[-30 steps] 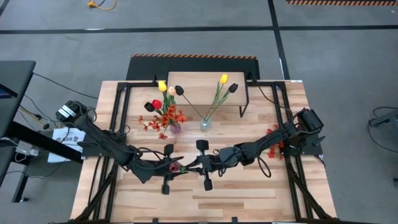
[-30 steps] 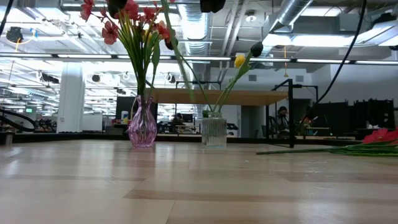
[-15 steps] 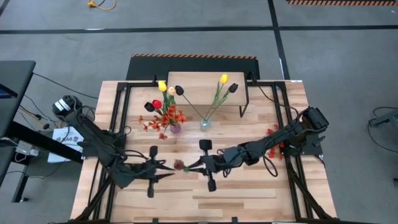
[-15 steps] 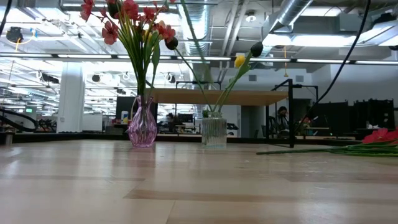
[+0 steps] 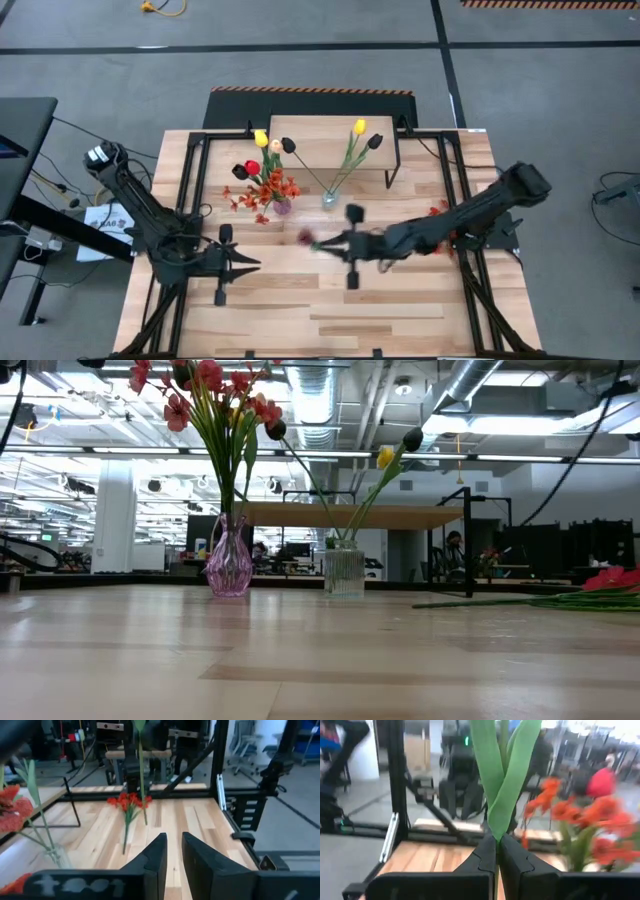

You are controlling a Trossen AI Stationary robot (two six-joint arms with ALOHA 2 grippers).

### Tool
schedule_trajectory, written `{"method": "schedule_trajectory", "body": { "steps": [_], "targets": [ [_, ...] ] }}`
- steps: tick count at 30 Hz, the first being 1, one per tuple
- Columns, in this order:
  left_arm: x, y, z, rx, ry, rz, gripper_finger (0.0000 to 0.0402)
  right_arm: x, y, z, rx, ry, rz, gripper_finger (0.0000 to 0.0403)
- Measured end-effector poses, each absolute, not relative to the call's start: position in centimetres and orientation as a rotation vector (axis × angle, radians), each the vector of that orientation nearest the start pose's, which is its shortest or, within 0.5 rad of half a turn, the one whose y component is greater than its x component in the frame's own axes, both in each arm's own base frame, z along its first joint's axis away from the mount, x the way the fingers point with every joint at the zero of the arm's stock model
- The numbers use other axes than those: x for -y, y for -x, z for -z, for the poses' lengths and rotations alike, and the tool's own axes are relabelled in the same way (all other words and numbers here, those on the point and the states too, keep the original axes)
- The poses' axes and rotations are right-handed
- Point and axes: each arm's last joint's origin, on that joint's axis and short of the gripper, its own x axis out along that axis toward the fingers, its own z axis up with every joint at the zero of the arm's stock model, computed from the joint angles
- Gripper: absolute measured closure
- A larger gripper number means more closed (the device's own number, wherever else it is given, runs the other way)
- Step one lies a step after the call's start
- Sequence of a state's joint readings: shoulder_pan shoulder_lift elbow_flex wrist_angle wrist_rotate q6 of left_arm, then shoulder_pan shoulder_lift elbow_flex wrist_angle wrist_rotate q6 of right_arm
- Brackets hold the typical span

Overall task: Pick and place flowers into a vace then onto a shelf
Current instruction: Put the violet tulip into the transparent vase

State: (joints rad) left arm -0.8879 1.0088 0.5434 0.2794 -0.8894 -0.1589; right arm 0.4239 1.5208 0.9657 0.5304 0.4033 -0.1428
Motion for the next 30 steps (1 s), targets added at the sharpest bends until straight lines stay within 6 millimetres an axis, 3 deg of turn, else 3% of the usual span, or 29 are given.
{"method": "schedule_trajectory", "body": {
  "steps": [4,7,10,15,30],
  "targets": [
    [14.9,-14.8,-25.5,-0.097,0.006,0.004,0.0356,-11.6,-27.3,-28.4,0.187,0.107,-0.031,0.0403],
    [14.9,-14.8,-25.7,-0.083,0.013,0.013,0.0356,-10.1,-24.6,-26.4,0.357,0.052,-0.061,0.0403],
    [14.9,-14.9,-25.9,-0.068,0.017,0.013,0.0356,-8.7,-23.3,-24.3,0.474,0.015,-0.086,0.0403],
    [14.9,-14.9,-26.0,-0.066,0.017,0.013,0.0356,-7.6,-24.0,-22.4,0.465,0.012,-0.028,0.0403],
    [14.9,-14.9,-25.9,-0.074,0.007,0.015,0.0356,-2.0,-27.9,-22.6,0.429,0.05,0.216,0.0402]
  ]
}}
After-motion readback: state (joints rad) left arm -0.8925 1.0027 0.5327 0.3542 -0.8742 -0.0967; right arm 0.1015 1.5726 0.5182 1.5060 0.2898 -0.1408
